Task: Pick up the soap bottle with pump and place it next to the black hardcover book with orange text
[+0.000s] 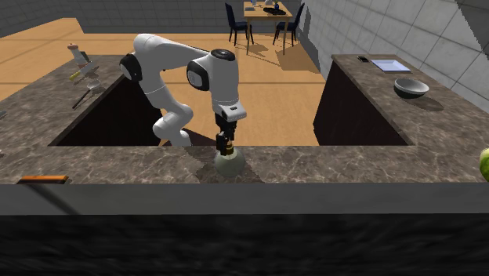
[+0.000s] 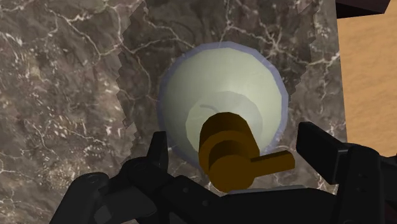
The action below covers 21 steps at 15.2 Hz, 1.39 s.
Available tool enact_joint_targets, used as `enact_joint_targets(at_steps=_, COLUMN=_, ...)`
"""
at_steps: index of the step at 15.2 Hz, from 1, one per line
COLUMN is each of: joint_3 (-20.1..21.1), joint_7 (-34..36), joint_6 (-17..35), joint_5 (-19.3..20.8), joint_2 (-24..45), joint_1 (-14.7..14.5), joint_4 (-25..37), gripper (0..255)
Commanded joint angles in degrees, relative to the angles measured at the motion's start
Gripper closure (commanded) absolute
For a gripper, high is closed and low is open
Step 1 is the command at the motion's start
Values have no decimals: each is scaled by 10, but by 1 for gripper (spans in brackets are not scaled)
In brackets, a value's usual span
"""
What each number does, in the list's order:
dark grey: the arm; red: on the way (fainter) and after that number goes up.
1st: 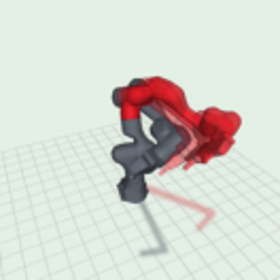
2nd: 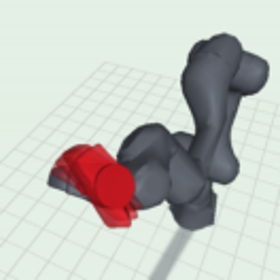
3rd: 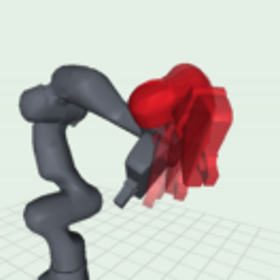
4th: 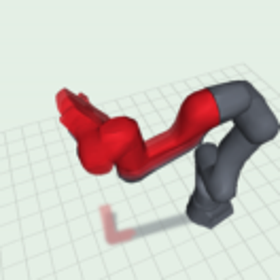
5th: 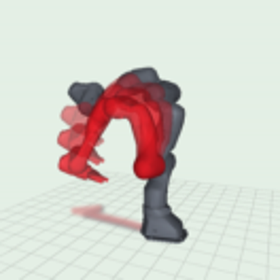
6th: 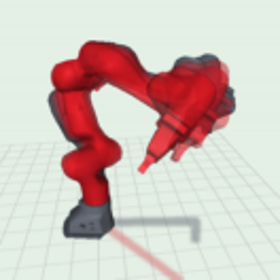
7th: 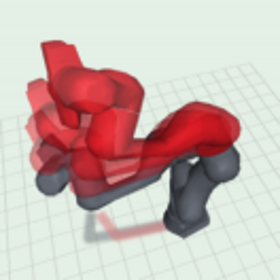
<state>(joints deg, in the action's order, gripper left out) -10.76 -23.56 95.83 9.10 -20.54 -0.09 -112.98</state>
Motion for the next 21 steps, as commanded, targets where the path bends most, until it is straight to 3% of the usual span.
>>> enact_joint_targets(at_steps=1, joint_3=0, joint_7=0, joint_6=0, joint_5=0, joint_2=0, joint_1=0, joint_4=0, gripper=0)
enact_joint_targets(at_steps=2, joint_3=0, joint_7=0, joint_6=0, joint_5=0, joint_2=0, joint_1=0, joint_4=0, gripper=0)
enact_joint_targets(at_steps=3, joint_3=0, joint_7=0, joint_6=0, joint_5=0, joint_2=0, joint_1=0, joint_4=0, gripper=255)
enact_joint_targets(at_steps=12, joint_3=0, joint_7=0, joint_6=0, joint_5=0, joint_2=0, joint_1=0, joint_4=0, gripper=255)
enact_joint_targets(at_steps=21, joint_3=2, joint_7=-8, joint_6=-69, joint_5=-4, joint_2=19, joint_1=-2, joint_4=88, gripper=255)
